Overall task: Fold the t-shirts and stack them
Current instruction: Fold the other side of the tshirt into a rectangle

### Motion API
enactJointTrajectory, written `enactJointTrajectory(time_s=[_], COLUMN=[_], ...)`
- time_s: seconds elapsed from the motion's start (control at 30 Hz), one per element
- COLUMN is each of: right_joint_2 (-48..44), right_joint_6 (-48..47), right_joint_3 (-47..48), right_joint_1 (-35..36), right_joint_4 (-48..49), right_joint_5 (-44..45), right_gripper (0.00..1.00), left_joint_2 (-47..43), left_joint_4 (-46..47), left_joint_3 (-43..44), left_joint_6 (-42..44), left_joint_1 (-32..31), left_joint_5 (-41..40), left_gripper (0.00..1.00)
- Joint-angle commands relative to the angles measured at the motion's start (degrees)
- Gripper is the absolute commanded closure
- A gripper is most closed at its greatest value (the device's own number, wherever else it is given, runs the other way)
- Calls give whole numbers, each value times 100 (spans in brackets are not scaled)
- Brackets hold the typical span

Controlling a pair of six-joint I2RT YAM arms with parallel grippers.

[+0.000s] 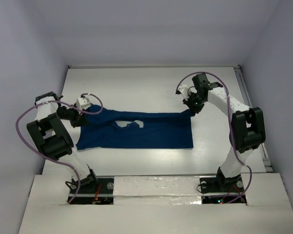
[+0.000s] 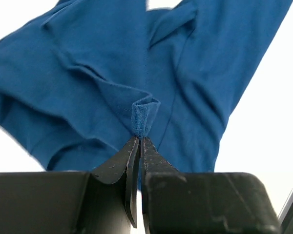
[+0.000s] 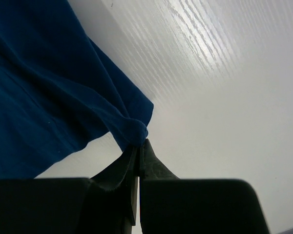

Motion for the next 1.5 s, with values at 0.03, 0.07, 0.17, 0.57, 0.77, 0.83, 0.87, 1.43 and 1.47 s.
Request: enactJointTrajectory(time_s=[0.03,0.07,0.17,0.57,0.77,0.83,0.87,1.43,1.47], right_joint_2=[-318,-335,-336,-221,-248,-204,-186,-168,-186], right_joint_6=[-161,-205,-336,-961,-1040,-1040,-1049,-1058,-1067], right_joint_3=[28,10,-7,159,28,19,19,-69,-52], right_joint_1=[-18,-18,44,280,465,466,466,624,624], right_joint_4=[199,190,102,-1014,-1067,-997,-988,-988,-1031], right_joint_5=[33,24,24,-143,41,94,120,208,234], right_gripper=[100,100,100,100,100,100,100,100,99], left_joint_2=[-351,-351,-403,-166,-543,-797,-895,-1300,-1265], left_joint_4=[-241,-241,-250,-250,-259,-267,-267,-267,-267], left_joint_3=[-42,-51,-138,-736,-894,-991,-1035,-991,-1070], left_joint_6=[381,425,531,759,917,997,1040,162,162], left_joint_1=[471,541,691,454,340,209,112,-1532,-1532], left_joint_5=[42,42,-28,-379,-555,-625,-652,-1564,-1636], left_gripper=[100,100,100,100,100,100,100,100,100])
